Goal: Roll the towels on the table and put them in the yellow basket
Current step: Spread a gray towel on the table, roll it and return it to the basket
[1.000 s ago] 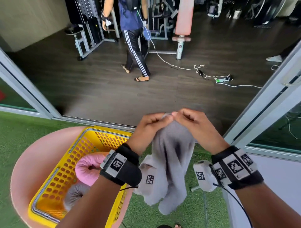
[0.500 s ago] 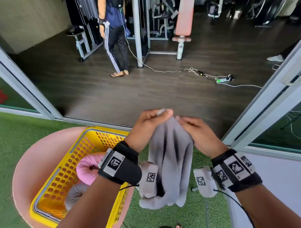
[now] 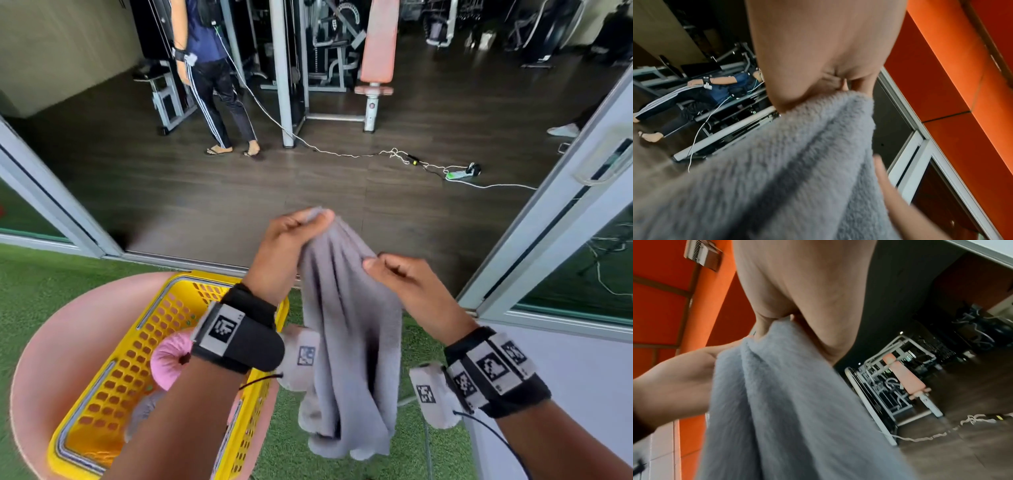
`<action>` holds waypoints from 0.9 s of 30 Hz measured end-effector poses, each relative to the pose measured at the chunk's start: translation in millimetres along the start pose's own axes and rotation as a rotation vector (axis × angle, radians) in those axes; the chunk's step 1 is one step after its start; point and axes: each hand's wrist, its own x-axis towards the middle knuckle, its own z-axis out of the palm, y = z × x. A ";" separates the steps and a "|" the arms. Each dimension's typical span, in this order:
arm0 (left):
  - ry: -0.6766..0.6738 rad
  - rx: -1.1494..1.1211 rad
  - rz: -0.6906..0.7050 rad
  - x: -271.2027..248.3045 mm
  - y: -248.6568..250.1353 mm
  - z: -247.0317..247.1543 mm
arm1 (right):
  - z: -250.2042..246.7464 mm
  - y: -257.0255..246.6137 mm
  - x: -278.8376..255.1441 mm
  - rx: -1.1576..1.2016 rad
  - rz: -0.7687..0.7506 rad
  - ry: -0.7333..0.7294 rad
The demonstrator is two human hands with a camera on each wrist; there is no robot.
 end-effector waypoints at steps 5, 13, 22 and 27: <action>-0.261 0.276 -0.056 -14.2 -13.4 12.1 | -10.8 -19.9 10.3 -0.025 -0.095 0.124; -0.114 0.057 -0.018 -10.6 4.1 12.6 | 3.8 -0.5 4.2 0.148 0.048 -0.115; -0.265 0.219 -0.094 -19.3 -9.0 16.9 | -7.6 -30.1 18.6 -0.030 -0.079 -0.003; 0.011 -0.060 0.006 -5.0 18.8 3.2 | 2.4 -8.8 -0.6 0.150 0.061 -0.079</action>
